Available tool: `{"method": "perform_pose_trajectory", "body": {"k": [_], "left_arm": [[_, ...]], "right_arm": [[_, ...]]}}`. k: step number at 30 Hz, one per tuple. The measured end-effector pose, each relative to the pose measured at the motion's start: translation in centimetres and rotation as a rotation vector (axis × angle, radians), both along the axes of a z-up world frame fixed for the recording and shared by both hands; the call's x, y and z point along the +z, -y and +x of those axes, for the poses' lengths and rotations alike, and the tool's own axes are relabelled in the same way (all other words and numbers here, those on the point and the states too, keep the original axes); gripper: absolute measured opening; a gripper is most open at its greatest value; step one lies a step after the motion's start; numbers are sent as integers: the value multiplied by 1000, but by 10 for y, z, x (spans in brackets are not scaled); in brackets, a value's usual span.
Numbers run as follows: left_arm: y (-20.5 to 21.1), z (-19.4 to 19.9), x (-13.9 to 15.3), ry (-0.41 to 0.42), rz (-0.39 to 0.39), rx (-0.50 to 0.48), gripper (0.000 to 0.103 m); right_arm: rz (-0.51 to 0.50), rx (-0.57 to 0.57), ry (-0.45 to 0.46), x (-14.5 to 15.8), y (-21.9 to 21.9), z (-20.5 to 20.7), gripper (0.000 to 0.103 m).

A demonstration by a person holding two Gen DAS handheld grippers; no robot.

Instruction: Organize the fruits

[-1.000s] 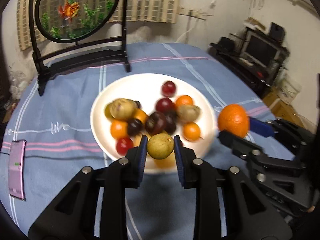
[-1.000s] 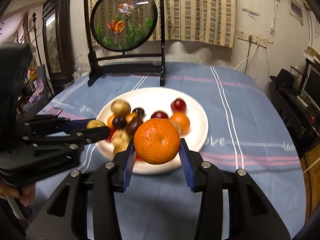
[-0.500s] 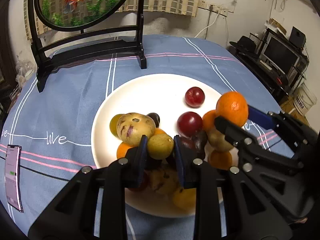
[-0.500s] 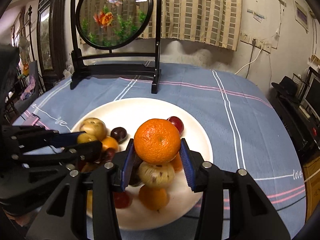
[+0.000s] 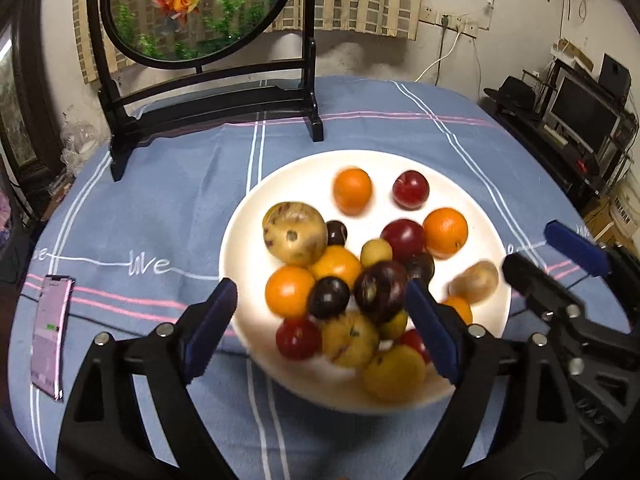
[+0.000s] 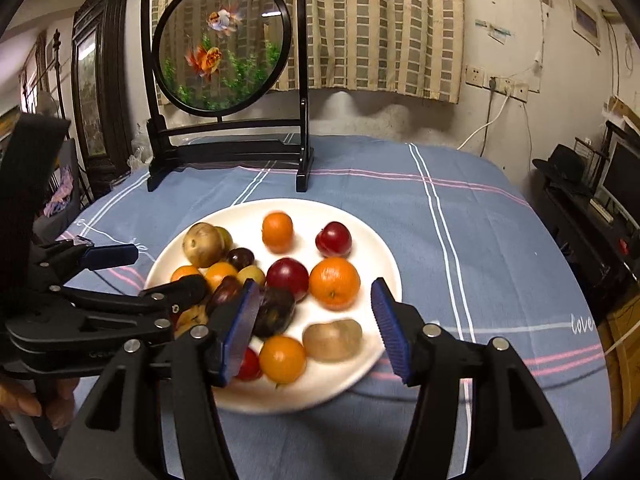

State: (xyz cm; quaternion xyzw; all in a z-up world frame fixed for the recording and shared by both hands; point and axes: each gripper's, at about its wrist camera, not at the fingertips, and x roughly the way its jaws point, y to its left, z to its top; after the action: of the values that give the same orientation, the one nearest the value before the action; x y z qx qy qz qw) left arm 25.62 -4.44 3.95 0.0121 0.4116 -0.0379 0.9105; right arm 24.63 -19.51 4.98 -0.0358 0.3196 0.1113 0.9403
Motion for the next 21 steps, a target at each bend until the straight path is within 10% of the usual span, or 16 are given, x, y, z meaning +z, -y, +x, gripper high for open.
{"method": "perform_pose_trajectory", "body": {"k": [21], "left_arm": [[-7, -113, 10, 26, -40, -5, 92]], "right_arm": [[-4, -29, -40, -12, 8, -112, 64]]}}
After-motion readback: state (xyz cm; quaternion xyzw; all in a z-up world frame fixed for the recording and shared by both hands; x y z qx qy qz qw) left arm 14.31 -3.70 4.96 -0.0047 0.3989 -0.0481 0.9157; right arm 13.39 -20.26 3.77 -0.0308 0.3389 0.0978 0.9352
